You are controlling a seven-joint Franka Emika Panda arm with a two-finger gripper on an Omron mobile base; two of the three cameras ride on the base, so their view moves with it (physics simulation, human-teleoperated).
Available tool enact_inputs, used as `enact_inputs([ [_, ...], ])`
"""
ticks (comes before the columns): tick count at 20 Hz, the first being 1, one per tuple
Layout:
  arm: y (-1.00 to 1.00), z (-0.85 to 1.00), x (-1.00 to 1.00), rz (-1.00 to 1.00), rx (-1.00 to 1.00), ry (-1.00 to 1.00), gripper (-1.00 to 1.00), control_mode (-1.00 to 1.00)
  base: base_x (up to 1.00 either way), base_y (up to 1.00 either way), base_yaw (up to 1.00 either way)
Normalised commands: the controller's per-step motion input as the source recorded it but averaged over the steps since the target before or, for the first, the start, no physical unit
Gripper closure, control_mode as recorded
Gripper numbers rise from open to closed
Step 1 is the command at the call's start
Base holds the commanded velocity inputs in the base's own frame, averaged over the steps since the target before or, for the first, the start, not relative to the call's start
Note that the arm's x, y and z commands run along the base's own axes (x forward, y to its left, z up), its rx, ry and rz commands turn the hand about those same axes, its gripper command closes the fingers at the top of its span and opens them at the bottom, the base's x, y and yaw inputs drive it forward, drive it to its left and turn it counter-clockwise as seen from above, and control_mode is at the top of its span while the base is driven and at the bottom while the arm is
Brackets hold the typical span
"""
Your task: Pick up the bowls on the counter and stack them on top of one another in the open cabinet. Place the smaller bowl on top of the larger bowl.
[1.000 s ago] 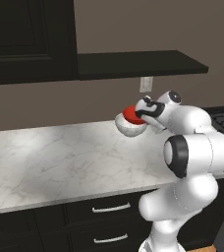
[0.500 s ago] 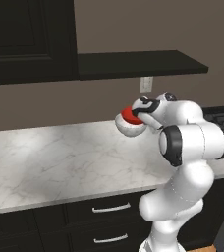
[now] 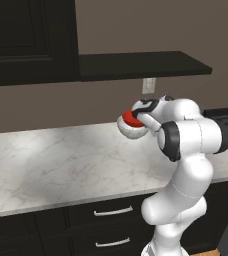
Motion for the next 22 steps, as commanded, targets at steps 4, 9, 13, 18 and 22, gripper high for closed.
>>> enact_inputs([
  [4,0.0,-0.14,0.18,0.0,0.0,0.0,1.0,-1.0,0.0,0.0,0.0],
  [9,0.0,-0.12,0.2,0.0,0.0,0.0,1.0,-1.0,0.0,0.0,0.0],
  [13,0.0,-0.12,0.2,0.0,0.0,0.0,1.0,-1.0,0.0,0.0,0.0],
  [18,0.0,-0.13,0.23,0.0,0.0,0.0,1.0,-1.0,0.0,0.0,0.0],
  [22,0.0,-0.14,0.26,0.0,0.0,0.0,1.0,-1.0,0.0,0.0,0.0],
])
